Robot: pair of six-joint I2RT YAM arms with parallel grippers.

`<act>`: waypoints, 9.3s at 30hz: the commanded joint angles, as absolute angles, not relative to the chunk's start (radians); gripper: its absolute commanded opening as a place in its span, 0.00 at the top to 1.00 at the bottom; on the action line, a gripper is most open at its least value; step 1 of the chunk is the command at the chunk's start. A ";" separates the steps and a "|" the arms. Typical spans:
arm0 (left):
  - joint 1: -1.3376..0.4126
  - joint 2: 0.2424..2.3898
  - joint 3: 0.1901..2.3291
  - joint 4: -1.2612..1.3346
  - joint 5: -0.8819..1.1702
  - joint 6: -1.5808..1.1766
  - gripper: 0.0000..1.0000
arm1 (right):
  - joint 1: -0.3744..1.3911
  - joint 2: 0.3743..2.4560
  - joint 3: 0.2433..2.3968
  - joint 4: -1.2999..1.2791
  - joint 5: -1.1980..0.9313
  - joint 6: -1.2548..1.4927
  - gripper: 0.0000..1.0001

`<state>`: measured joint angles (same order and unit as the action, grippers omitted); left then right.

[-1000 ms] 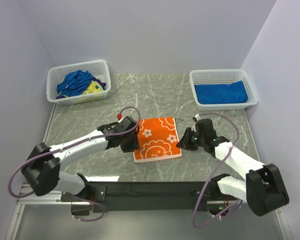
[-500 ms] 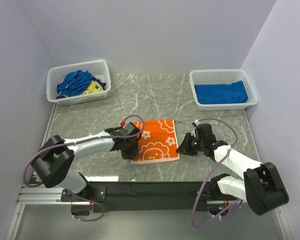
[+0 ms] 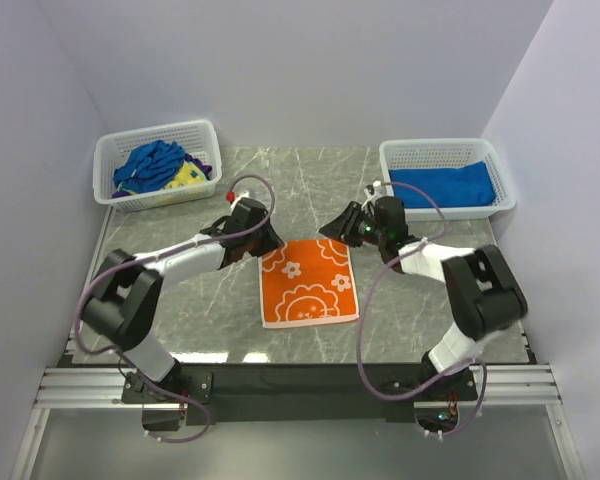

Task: Fold and stack the towels
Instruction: Fold the towel

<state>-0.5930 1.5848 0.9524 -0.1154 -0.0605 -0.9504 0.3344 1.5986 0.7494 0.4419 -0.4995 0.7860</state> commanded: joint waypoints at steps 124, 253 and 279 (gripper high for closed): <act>-0.433 1.925 1.402 -0.545 0.025 -0.110 0.41 | 0.387 2.298 1.822 -0.937 -0.319 -0.569 0.96; -0.584 1.046 0.577 -0.304 0.086 -0.686 0.99 | 0.793 1.442 0.951 -0.655 0.293 0.046 1.00; -0.617 1.099 0.541 -0.311 0.071 -0.732 0.64 | 0.865 1.546 0.997 -0.698 0.284 0.075 0.71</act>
<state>-0.6048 1.1488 0.5209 -0.2691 0.1028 -0.7197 0.8551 1.5967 0.9623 -0.6548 0.2687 0.0669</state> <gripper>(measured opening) 0.320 0.248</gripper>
